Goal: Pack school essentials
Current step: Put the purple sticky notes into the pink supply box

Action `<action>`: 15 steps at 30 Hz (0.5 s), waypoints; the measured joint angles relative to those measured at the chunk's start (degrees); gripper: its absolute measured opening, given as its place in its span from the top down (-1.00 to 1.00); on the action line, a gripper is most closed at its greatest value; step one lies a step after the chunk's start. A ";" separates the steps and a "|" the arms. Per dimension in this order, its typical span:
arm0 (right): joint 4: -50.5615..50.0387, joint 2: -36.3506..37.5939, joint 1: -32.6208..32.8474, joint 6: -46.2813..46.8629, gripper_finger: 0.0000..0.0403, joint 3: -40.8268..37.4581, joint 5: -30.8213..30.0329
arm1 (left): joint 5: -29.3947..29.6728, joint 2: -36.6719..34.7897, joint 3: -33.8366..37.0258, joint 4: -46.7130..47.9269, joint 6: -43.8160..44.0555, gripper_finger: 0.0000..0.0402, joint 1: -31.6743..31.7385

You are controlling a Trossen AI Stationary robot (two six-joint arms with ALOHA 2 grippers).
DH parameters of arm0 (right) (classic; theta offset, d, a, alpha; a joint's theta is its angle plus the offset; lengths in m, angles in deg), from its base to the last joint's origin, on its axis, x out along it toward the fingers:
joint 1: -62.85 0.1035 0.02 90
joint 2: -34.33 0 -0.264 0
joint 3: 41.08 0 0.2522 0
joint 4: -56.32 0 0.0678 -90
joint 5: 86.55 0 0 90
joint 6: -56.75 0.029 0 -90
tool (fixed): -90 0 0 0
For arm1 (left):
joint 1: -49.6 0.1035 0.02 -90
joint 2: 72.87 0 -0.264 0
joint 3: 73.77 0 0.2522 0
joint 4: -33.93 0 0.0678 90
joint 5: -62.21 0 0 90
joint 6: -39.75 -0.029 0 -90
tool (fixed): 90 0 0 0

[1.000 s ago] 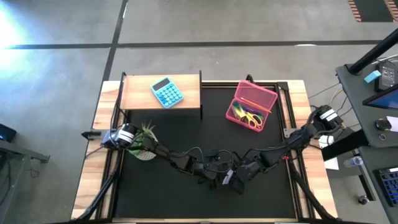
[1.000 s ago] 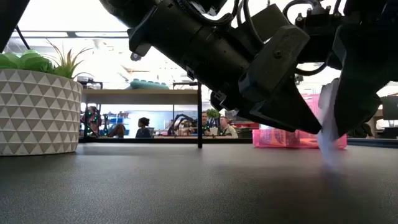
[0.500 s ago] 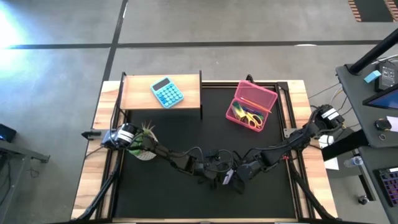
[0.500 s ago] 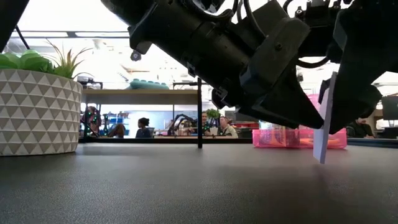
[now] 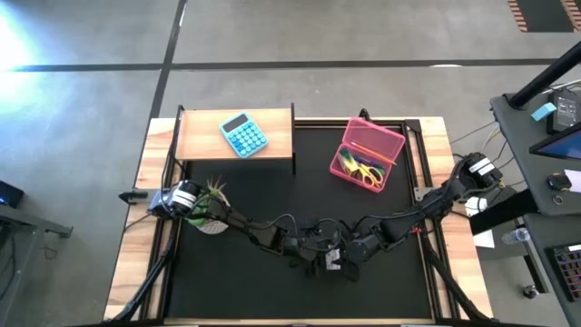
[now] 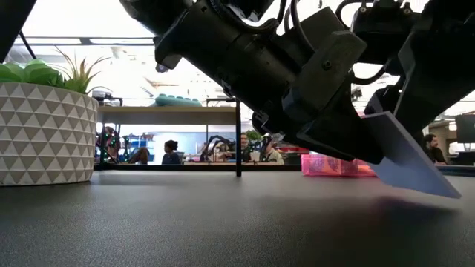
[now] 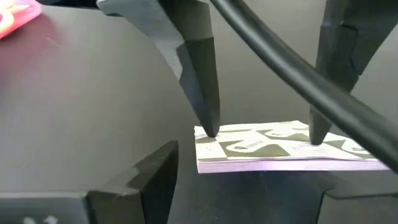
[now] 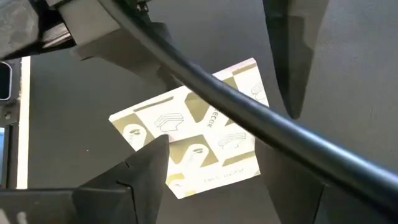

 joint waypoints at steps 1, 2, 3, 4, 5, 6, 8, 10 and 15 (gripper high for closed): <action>0.05 0.00 0.00 0.02 -0.13 0.00 0.00 | -0.02 0.00 0.00 -0.07 0.00 -0.02 0.00; 0.18 0.00 0.00 0.02 -0.13 0.00 0.00 | -0.02 0.00 0.00 -0.17 -0.02 -0.02 0.02; 0.23 0.00 0.00 -0.02 -0.13 0.00 0.00 | -0.03 0.00 0.00 -0.27 -0.02 -0.02 0.04; 0.24 0.00 0.00 -0.02 -0.13 0.00 0.03 | -0.02 0.00 -0.11 -0.28 -0.04 -0.02 0.05; 0.22 0.00 0.00 -0.01 -0.13 0.00 0.11 | -0.02 0.02 -0.46 -0.21 -0.29 -0.02 0.08; 0.28 0.01 0.02 0.01 -0.13 0.00 0.21 | -0.07 0.06 -0.81 -0.19 -0.77 -0.02 0.14; 0.42 0.11 0.02 -0.01 -0.13 0.00 0.27 | -0.13 0.07 -1.24 -0.11 -1.93 -0.02 0.24; 0.35 0.32 0.04 -0.07 -0.13 0.00 0.35 | -0.20 0.07 -1.51 -0.08 -1.97 -0.02 0.34; 0.10 1.40 0.04 -0.08 -0.13 -0.02 0.45 | -0.21 0.07 -2.07 -0.18 -1.98 -0.02 0.44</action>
